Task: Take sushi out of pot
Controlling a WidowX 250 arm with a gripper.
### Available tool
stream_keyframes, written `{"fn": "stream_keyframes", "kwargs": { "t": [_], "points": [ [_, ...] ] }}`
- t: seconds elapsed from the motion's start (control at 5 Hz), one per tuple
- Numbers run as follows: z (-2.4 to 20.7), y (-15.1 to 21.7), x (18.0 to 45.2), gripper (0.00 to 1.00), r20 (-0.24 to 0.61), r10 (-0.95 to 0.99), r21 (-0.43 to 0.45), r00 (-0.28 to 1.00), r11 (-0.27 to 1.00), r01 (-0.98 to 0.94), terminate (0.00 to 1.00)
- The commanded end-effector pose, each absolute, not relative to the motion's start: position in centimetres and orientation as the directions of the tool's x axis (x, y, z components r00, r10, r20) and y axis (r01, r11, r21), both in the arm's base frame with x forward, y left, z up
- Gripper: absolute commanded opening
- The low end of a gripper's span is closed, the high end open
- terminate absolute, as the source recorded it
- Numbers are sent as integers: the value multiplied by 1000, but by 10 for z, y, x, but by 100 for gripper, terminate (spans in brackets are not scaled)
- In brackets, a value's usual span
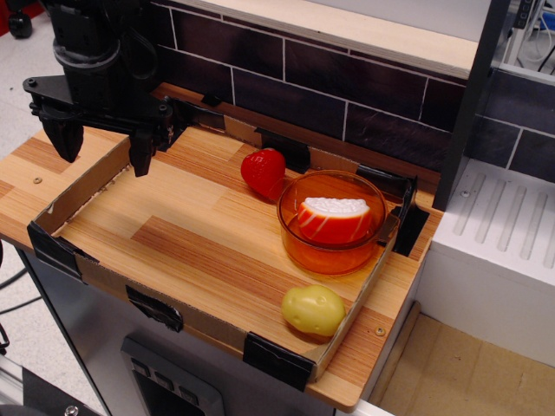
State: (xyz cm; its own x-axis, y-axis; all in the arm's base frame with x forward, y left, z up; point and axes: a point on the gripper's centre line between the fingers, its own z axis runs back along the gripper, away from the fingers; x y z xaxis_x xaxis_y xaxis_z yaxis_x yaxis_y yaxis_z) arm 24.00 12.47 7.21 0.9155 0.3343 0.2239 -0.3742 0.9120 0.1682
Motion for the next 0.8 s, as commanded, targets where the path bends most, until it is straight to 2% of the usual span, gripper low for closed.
{"fn": "stream_keyframes", "kwargs": {
  "t": [0.0, 0.2, 0.4, 0.6],
  "points": [
    [72, 125, 240, 100, 224, 334, 168, 915, 912, -374, 0],
    [82, 116, 255, 100, 289, 94, 175, 953, 973, -149, 0],
    [98, 107, 262, 100, 281, -65, 163, 957, 986, 19, 0],
    [106, 92, 270, 100, 232, -200, 169, 952, 972, 163, 0]
  ]
}}
